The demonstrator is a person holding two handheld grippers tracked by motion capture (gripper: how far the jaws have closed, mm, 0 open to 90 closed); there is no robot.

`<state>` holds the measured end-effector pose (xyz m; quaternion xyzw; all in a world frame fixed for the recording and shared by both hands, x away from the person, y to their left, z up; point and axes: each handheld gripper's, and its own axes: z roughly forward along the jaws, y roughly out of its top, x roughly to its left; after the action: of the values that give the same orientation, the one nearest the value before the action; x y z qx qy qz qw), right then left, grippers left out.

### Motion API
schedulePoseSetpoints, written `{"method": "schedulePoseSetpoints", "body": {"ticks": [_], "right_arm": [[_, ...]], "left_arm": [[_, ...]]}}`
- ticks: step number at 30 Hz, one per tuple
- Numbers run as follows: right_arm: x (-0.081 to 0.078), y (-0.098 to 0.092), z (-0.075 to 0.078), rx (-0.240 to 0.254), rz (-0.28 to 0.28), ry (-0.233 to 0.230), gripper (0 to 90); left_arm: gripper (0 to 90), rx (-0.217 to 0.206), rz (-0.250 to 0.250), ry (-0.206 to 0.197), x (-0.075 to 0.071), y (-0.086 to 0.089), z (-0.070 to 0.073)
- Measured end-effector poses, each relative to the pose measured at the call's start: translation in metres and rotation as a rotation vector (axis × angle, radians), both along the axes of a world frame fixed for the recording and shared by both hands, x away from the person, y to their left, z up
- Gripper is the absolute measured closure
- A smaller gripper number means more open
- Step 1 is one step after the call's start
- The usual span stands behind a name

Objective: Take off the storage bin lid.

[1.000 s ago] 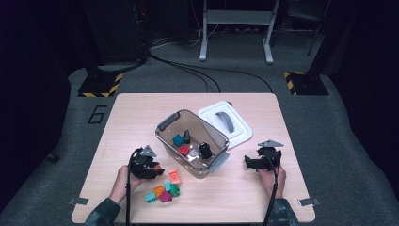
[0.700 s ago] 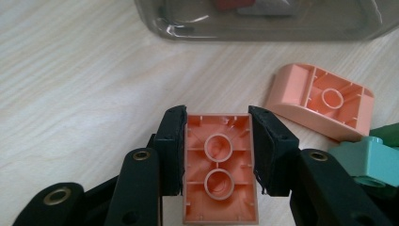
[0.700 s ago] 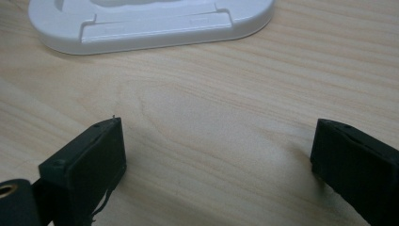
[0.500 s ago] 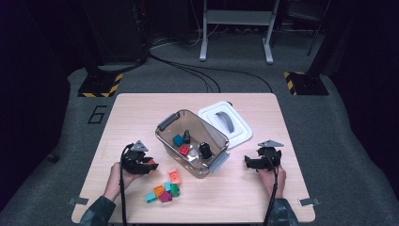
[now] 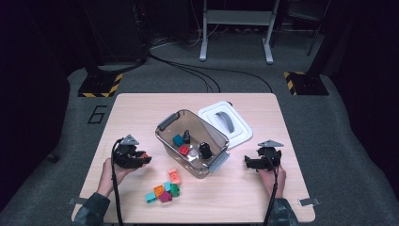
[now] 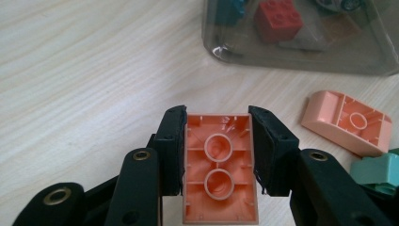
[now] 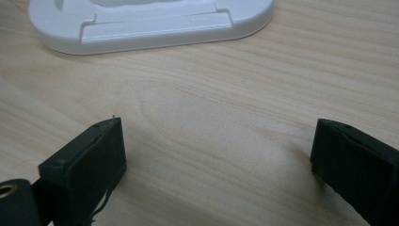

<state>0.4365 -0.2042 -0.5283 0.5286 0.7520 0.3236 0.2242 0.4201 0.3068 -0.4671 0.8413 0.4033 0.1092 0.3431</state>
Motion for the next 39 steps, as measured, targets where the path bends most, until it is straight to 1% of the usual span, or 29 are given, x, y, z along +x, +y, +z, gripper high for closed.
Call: {"method": "schedulePoseSetpoints", "body": {"ticks": [3,7,10,13,15,16,18,19,24,25,26,30,34,39], "right_arm": [[0.000,0.000,0.000,0.000,0.000,0.000,2.9],[0.000,0.000,0.000,0.000,0.000,0.001,2.9],[0.000,0.000,0.000,0.000,0.000,0.000,2.9],[0.000,0.000,0.000,0.000,0.000,0.000,2.9],[0.000,0.000,0.000,0.000,0.000,0.000,2.9],[0.000,0.000,0.000,0.000,0.000,0.000,2.9],[0.000,0.000,0.000,0.000,0.000,0.000,2.9],[0.000,0.000,0.000,0.000,0.000,0.000,2.9],[0.000,0.000,0.000,0.000,0.000,0.000,2.9],[0.000,0.000,0.000,0.000,0.000,0.000,2.9],[0.000,0.000,0.000,0.000,0.000,0.000,2.9],[0.000,0.000,0.000,0.000,0.000,0.000,2.9],[0.000,0.000,0.000,0.000,0.000,0.000,2.9],[0.000,0.000,0.000,0.001,0.000,0.000,2.9]], "left_arm": [[58.7,-0.001,0.008,-0.011,0.002,0.003,0.006],[58.7,0.000,0.011,-0.014,0.005,0.006,0.012],[58.7,-0.006,0.024,-0.028,0.007,0.007,0.017],[58.7,-0.002,0.023,-0.028,0.010,0.008,0.022],[58.7,-0.005,0.030,-0.039,0.012,0.008,0.026],[58.7,-0.003,0.026,-0.035,0.013,0.009,0.028],[58.7,-0.006,0.037,-0.047,0.014,0.008,0.030],[58.7,0.001,0.031,-0.042,0.015,0.009,0.032],[58.7,-0.011,0.040,-0.055,0.020,0.010,0.039],[58.7,-0.009,0.045,-0.062,0.021,0.010,0.041],[58.7,-0.010,0.042,-0.058,0.023,0.010,0.044],[58.7,-0.014,0.047,-0.078,0.027,0.009,0.054],[58.7,-0.004,0.041,-0.093,0.032,0.005,0.065],[58.7,0.006,0.034,-0.110,0.037,0.000,0.075]]}}
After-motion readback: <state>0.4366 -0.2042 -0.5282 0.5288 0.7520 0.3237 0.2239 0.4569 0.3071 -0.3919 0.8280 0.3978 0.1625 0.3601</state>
